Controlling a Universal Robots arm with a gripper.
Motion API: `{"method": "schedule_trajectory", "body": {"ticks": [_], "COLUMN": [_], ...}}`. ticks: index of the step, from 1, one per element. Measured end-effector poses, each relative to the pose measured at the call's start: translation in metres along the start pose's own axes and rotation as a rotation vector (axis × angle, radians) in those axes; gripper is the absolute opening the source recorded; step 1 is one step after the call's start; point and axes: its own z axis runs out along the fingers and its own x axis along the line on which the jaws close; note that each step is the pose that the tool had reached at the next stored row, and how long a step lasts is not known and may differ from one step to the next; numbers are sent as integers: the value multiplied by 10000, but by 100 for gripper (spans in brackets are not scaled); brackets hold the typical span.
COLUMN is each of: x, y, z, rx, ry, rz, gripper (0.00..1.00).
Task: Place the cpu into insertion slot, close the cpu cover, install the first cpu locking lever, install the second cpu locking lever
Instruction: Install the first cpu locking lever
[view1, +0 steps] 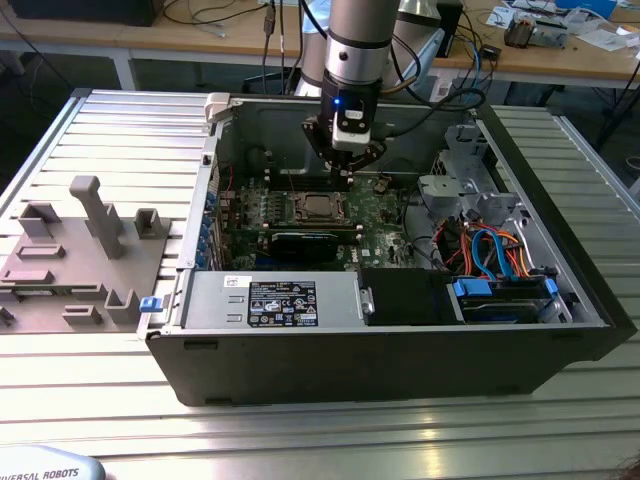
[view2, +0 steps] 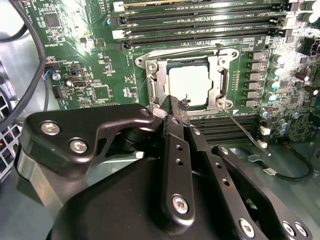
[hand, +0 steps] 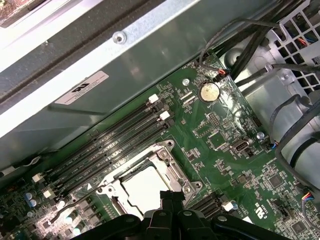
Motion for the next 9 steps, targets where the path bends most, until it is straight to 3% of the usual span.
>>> {"method": "schedule_trajectory", "body": {"ticks": [9], "x": [0], "y": [0], "z": [0], "rx": [2], "ry": [-2], "rz": [-118], "gripper": [11]}}
